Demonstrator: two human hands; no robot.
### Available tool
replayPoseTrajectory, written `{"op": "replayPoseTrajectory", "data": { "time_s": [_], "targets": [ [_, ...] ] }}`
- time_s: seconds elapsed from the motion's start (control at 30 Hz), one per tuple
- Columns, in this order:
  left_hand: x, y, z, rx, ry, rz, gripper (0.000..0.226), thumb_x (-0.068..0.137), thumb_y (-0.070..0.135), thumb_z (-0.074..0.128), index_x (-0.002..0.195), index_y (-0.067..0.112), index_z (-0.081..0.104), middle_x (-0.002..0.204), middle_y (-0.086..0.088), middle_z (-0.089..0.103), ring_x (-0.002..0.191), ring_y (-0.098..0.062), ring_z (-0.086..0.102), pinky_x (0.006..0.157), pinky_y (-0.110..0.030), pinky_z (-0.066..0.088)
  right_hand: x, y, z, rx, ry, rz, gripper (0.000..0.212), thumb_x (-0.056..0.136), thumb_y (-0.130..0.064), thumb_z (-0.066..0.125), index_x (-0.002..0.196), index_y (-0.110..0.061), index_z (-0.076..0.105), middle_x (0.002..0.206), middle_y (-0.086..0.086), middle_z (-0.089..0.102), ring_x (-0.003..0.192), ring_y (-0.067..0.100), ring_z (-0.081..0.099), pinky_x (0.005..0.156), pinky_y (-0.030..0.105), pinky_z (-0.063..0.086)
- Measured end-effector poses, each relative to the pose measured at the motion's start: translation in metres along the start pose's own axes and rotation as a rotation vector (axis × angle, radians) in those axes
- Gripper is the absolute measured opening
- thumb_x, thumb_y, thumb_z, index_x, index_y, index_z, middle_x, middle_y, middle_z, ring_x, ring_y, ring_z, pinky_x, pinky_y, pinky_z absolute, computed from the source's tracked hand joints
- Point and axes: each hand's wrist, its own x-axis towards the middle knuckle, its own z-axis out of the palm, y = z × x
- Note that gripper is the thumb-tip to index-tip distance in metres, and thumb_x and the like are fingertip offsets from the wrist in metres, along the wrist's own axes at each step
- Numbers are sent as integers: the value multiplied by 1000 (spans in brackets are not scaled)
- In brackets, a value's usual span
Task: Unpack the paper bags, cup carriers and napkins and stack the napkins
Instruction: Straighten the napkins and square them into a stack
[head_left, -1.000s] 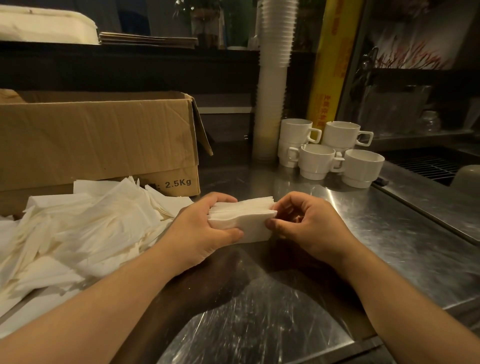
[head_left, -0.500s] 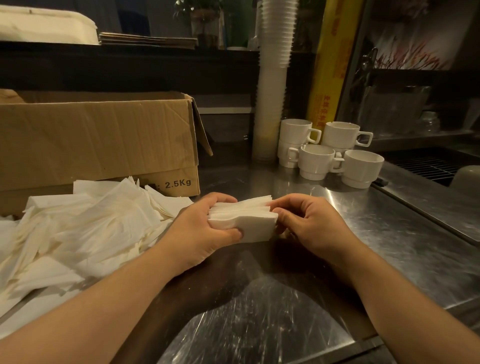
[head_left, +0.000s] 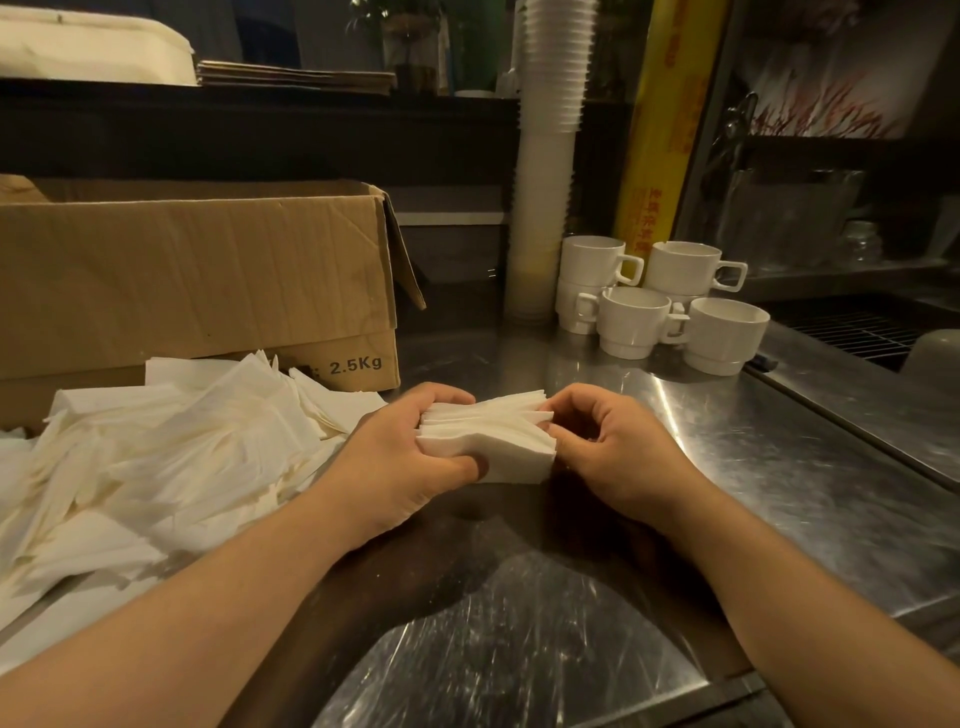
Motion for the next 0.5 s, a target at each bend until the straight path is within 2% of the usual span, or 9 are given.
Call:
{"op": "replayPoseTrajectory", "data": {
  "time_s": [0.17,0.23,0.3,0.33,0.4,0.5],
  "targets": [
    [0,-1,0,3,6,7,59,79,22,89,123,43,55,114,23,62,105,-9,61,87,-23,59,-2,-1,-2,48,-24,11,13,100,-32,63,110,-28,69,105,-10,70,97,9,64,75,20,53],
    [0,-1,0,2,1,6,58,80,24,88,123,44,55,113,24,61,105,-8,61,87,-22,58,-5,-3,-6,140,-65,17,30,94,-52,60,111,-28,69,100,-11,69,92,9,64,72,22,51],
    [0,-1,0,-1,-1,3,57,81,26,87,124,44,55,114,23,61,105,-9,62,88,-25,59,-9,-5,-11,151,-122,-2,55,75,-67,60,114,-29,67,101,-10,67,90,9,63,71,21,51],
    [0,-2,0,-1,0,2,56,82,28,87,125,44,55,115,22,62,106,-10,62,89,-26,60,-10,-5,-12,108,-141,-14,58,71,-66,65,116,-30,66,103,-11,66,90,9,63,69,19,52],
    [1,-2,-1,7,2,1,56,82,30,87,125,45,55,116,22,62,105,-9,62,89,-27,61,-10,-6,-10,-19,-151,-22,51,74,-52,79,117,-29,65,107,-12,64,92,9,63,71,19,55],
    [0,-1,-1,-14,-2,-3,54,82,28,87,124,43,56,115,22,62,106,-9,62,90,-28,61,-5,-2,-7,-133,-118,-32,35,83,-34,81,115,-26,71,112,-12,63,103,11,62,90,30,58]
  ]
}}
